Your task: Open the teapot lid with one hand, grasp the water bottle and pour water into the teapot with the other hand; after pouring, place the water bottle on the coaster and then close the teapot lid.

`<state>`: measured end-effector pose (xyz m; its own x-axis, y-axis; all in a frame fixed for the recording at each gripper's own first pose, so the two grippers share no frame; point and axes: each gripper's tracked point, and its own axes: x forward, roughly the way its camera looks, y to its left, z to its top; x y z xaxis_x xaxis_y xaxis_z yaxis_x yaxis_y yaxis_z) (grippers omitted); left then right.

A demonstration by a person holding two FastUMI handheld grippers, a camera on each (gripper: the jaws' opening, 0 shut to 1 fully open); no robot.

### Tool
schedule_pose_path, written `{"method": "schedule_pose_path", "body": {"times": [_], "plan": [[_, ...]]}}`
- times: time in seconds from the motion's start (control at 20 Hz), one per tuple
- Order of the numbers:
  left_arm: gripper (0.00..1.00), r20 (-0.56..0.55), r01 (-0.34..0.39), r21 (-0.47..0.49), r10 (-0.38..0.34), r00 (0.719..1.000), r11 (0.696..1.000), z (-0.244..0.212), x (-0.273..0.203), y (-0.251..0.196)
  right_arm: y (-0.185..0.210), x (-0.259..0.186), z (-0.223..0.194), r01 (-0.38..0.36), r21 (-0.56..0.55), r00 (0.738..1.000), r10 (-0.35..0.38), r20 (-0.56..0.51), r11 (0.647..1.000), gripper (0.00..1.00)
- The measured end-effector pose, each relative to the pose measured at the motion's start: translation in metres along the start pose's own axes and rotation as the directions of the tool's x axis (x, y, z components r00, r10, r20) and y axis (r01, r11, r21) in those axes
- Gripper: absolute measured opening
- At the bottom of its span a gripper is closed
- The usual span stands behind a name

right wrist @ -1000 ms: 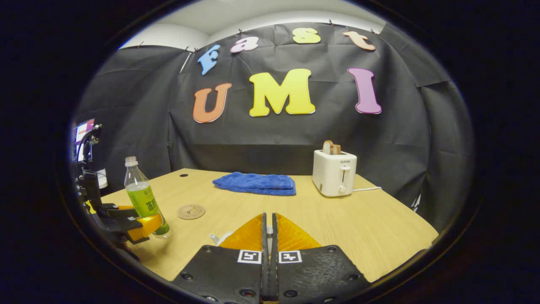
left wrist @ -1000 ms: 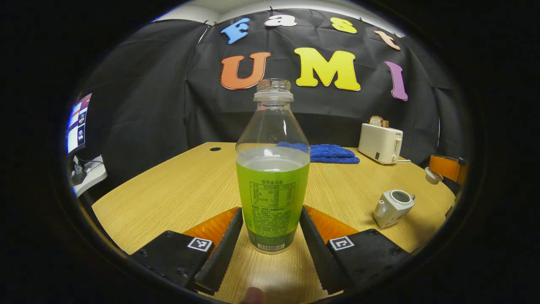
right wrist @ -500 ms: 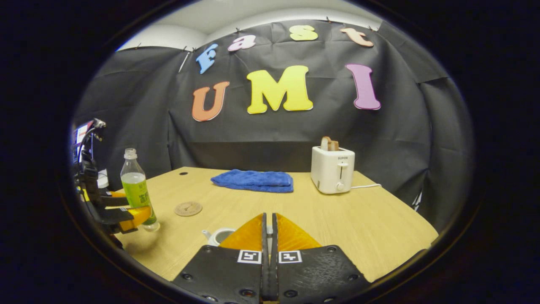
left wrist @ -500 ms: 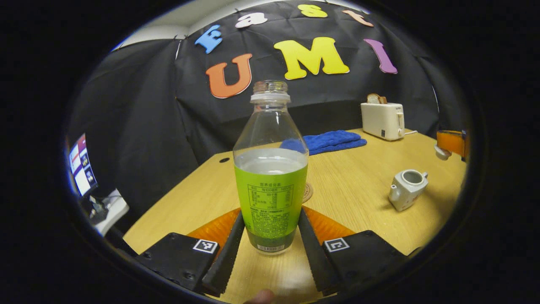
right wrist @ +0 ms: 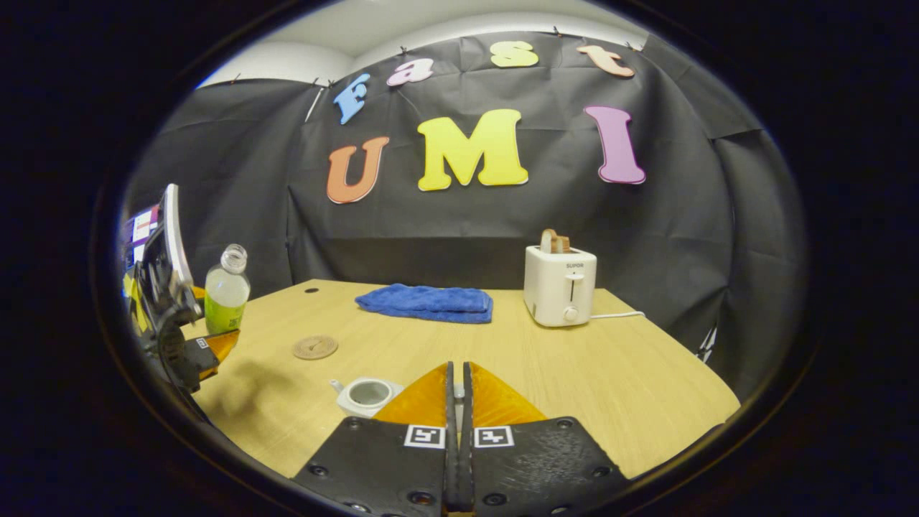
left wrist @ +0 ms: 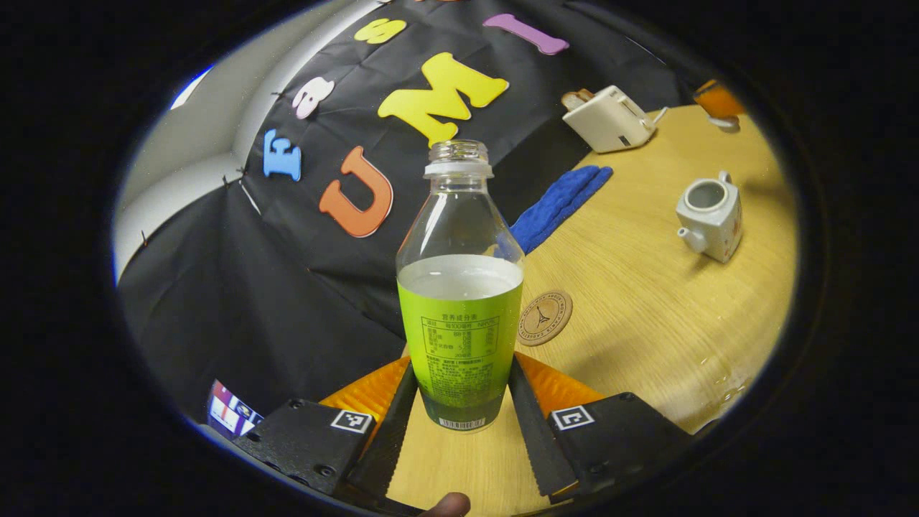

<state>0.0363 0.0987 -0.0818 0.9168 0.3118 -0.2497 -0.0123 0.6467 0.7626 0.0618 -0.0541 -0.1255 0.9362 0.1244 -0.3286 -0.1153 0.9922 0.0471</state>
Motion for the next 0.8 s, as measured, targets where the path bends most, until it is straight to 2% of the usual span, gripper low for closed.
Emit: {"method": "schedule_pose_path", "body": {"times": [0.15, 0.35, 0.8], "plan": [[0.75, -0.015, 0.042, 0.116, -0.041, 0.999, 0.992, 0.002, 0.002, -0.014, -0.013, -0.004, -0.002, 0.016, -0.007, 1.0, -0.016, 0.001, 1.0, 0.0], [0.75, -0.002, 0.036, 0.271, -0.037, 0.999, 0.962, 0.013, 0.004, -0.015, -0.022, -0.008, -0.008, 0.016, -0.01, 1.0, -0.016, -0.008, 1.0, 0.0], [0.75, -0.018, 0.048, 0.549, -0.046, 0.999, 0.835, 0.035, 0.008, -0.014, -0.042, -0.012, -0.015, 0.02, 0.0, 1.0, -0.02, -0.008, 1.0, 0.0]]}}
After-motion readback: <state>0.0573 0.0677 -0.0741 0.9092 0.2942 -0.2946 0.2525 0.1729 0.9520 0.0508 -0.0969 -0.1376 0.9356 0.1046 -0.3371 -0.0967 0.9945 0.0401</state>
